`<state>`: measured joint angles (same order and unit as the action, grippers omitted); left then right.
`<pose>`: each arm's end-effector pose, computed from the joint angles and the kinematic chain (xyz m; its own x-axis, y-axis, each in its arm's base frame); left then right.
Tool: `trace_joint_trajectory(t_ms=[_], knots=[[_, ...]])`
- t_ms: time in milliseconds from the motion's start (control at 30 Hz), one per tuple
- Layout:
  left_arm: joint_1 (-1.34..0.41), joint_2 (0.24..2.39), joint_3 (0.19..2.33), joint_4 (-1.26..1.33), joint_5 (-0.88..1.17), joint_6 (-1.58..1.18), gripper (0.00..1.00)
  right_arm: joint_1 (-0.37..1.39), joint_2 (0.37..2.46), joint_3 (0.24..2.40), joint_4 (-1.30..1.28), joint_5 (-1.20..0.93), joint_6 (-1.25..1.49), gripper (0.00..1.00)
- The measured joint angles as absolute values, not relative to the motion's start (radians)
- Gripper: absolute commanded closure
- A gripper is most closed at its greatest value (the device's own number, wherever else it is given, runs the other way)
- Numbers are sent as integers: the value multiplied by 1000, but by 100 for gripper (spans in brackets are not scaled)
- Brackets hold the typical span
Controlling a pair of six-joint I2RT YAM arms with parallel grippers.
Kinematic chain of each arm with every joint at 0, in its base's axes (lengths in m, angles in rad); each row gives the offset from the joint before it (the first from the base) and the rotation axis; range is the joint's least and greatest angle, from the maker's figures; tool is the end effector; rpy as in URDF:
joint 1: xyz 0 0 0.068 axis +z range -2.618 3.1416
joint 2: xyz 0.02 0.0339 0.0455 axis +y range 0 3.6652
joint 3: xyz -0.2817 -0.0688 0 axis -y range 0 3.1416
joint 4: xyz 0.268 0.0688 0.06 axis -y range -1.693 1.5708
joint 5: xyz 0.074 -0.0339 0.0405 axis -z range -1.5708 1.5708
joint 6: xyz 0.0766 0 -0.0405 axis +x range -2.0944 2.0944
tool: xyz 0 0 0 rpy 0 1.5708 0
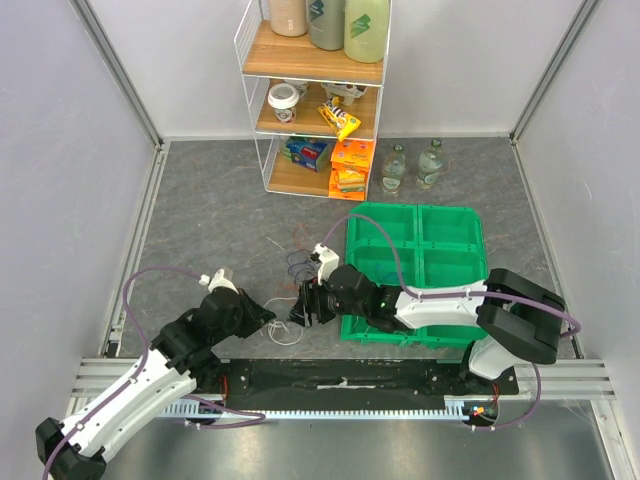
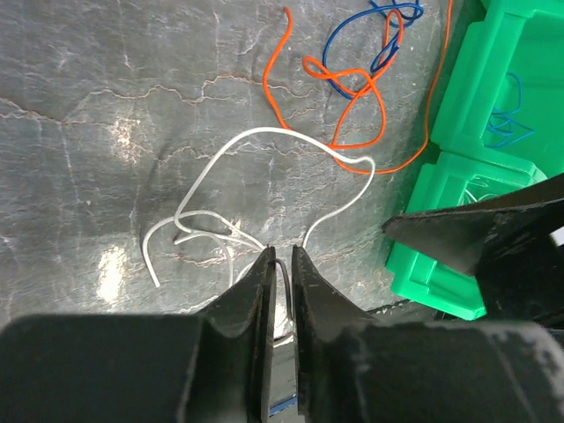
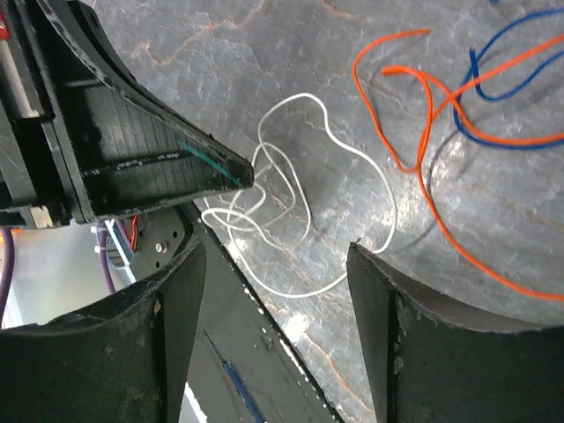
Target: Untangle the cables
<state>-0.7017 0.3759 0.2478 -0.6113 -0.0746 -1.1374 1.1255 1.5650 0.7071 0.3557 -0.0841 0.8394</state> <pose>0.1126 -0.0877 0.1408 -0.7622 -0.5408 -0.3559 -0.2144 0.7295 -0.6495 0.1539 0.3374 0.1593 -0.8314 -0.0202 -0.5553 -0.4675 0.5656 0.6794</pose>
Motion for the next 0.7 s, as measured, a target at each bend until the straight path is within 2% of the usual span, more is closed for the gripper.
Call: trace_joint_trajectory(t_ms=[67,167,233,300,467,700], knots=[[-702,373,243,-598,-75,-1148,62,1135,1556,684,374,-69,867,25],[-702,358,237,-590,-72,-1165,48,1156,1555,657,378,-44,884,20],[-702,344,237,-589,-66,-1168,30,1165,1555,656,366,-26,879,14],[-702,325,237,-590,-60,-1164,19,1172,1555,656,352,-4,864,10],[-702,289,302,-628,-62,-1139,12,1175,1577,680,278,43,807,9],[-702,267,507,-695,-147,-1052,13,1269,1669,791,193,167,706,7]])
